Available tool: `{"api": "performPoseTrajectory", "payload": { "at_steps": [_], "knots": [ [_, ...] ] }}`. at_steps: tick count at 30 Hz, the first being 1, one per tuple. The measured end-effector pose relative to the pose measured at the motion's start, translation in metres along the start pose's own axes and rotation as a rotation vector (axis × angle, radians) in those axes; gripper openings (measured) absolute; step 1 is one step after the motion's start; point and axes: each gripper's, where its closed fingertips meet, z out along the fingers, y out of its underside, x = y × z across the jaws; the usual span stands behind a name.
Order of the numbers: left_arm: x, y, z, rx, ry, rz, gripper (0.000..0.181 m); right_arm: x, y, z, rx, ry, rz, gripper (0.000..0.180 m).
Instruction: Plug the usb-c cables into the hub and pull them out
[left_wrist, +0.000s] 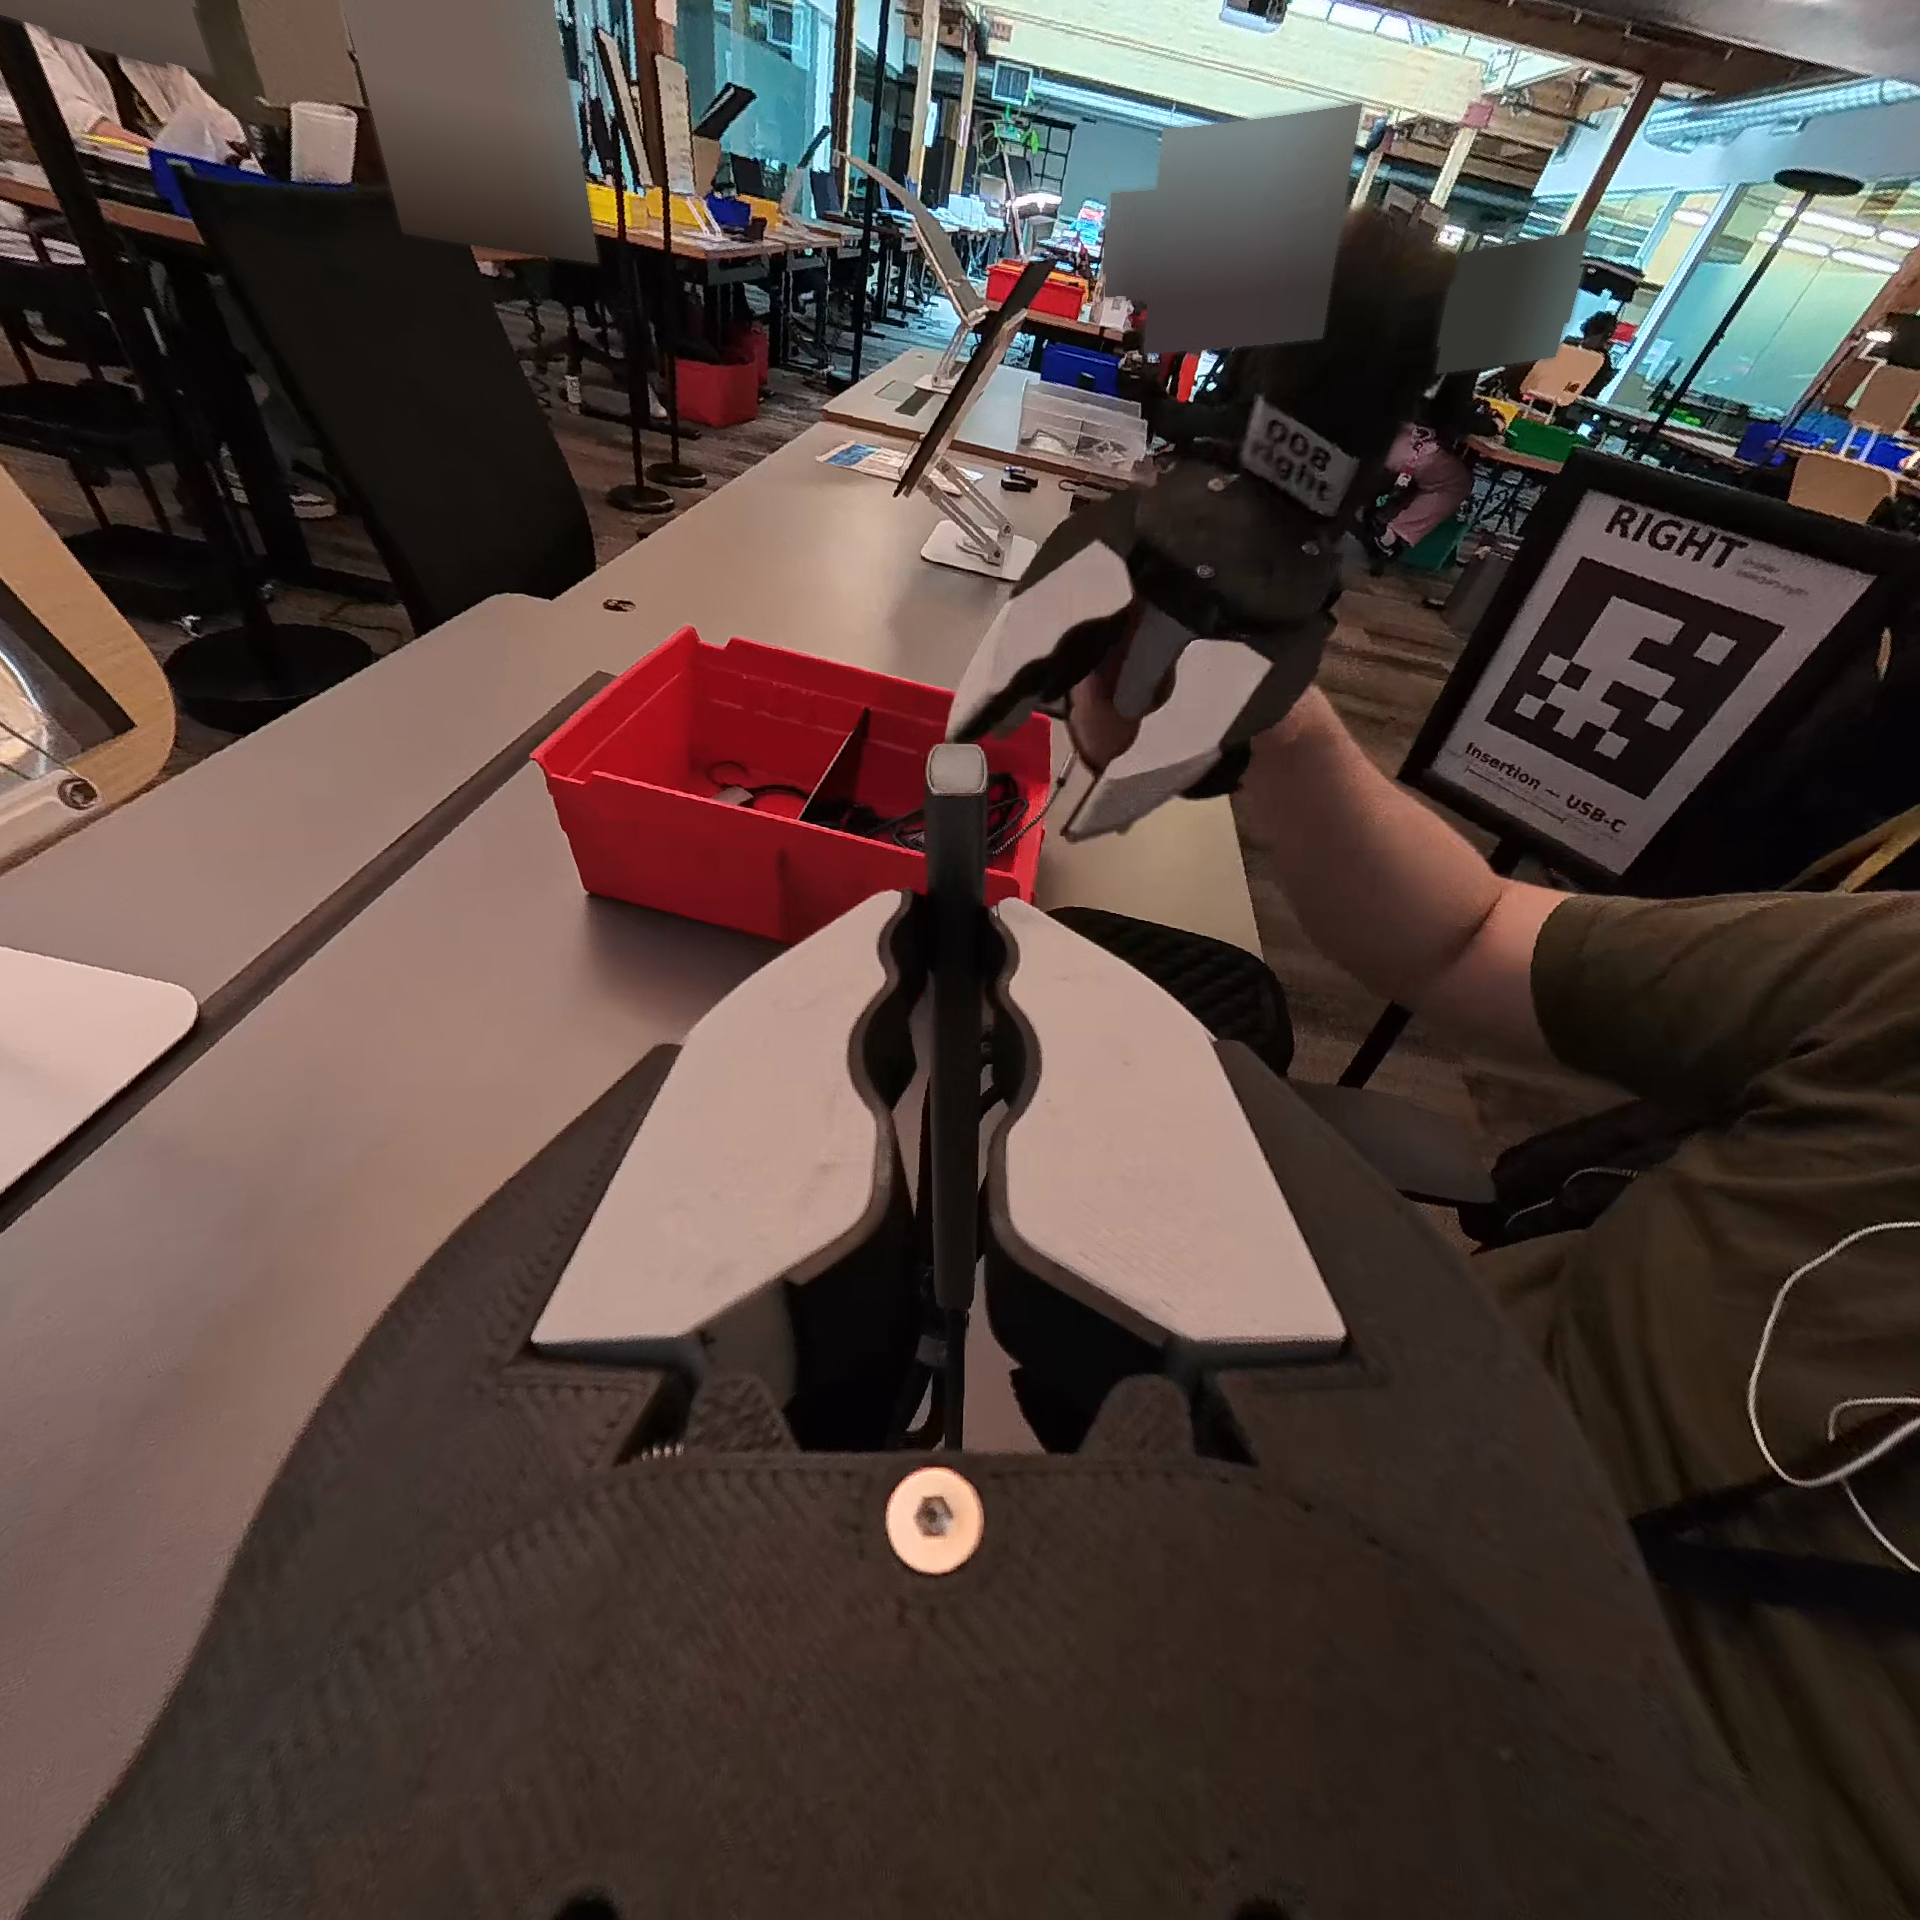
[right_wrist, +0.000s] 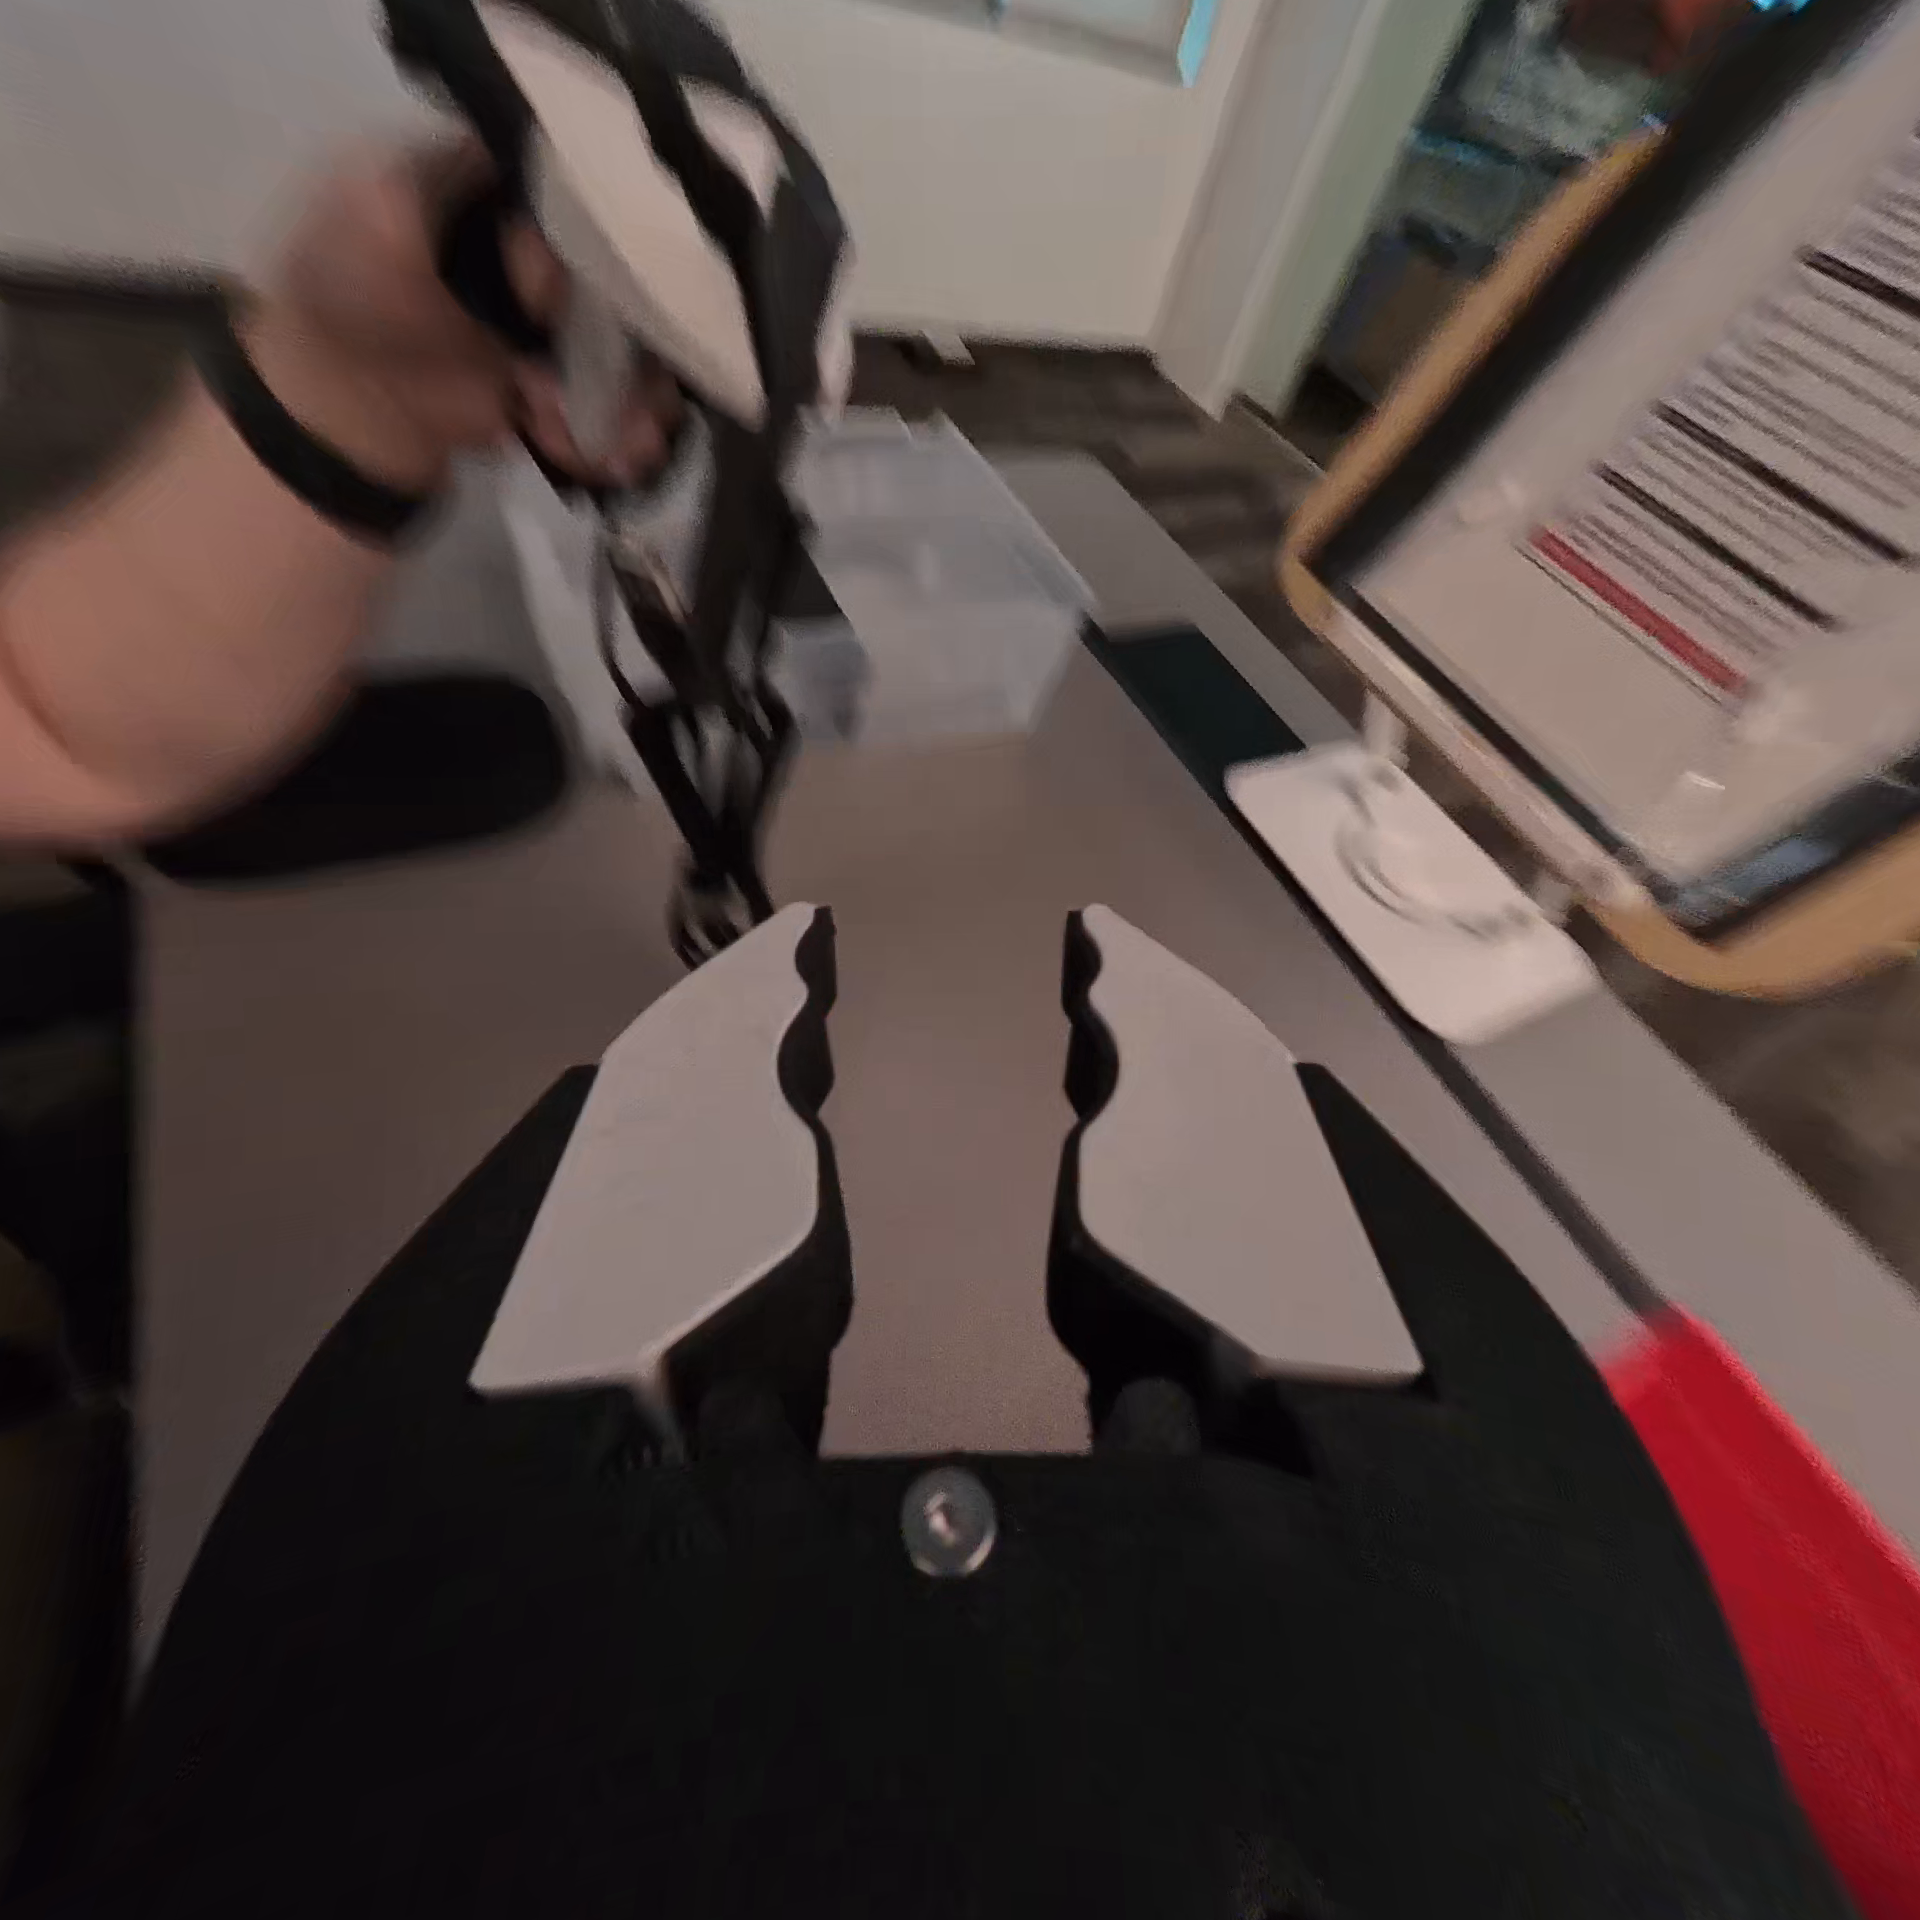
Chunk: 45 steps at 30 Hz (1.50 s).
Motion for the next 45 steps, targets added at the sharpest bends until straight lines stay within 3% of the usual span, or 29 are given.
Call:
{"api": "performPoseTrajectory", "payload": {
  "at_steps": [4,10,11,12,18,20,24,29,36,45],
  "knots": [
    [0.000,0.001,0.000,-0.002,0.003,-0.002,0.010,-0.023,-0.041,0.045,0.213,-0.242,0.210,0.036],
    [-0.005,-0.001,-0.005,0.013,-0.001,-0.010,0.010,-0.035,-0.049,0.091,0.242,-0.381,0.235,0.030],
    [-0.006,-0.002,-0.006,0.015,-0.004,-0.011,0.010,-0.037,-0.050,0.095,0.248,-0.394,0.228,0.020],
    [-0.007,-0.002,-0.007,0.019,-0.009,-0.011,0.010,-0.041,-0.052,0.095,0.267,-0.433,0.217,0.009],
    [-0.011,-0.019,-0.017,0.148,-0.009,-0.027,0.011,-0.031,-0.069,0.095,0.356,-0.452,0.227,0.008],
    [-0.011,-0.022,-0.019,0.176,0.011,-0.058,0.021,-0.026,-0.070,0.097,0.355,-0.436,0.230,0.008],
    [-0.015,-0.006,-0.013,0.103,0.070,-0.108,0.026,-0.020,-0.067,0.099,0.372,-0.431,0.261,0.008],
    [-0.023,0.003,-0.001,0.089,0.088,-0.111,0.011,-0.020,-0.063,0.098,0.393,-0.460,0.285,0.008],
    [-0.023,0.008,0.002,0.049,0.083,-0.098,0.011,-0.017,-0.068,0.089,0.470,-0.531,0.350,0.013],
    [-0.025,0.011,0.006,0.045,0.070,-0.109,0.010,-0.018,-0.057,0.097,0.412,-0.516,0.342,0.008]
  ]
}}
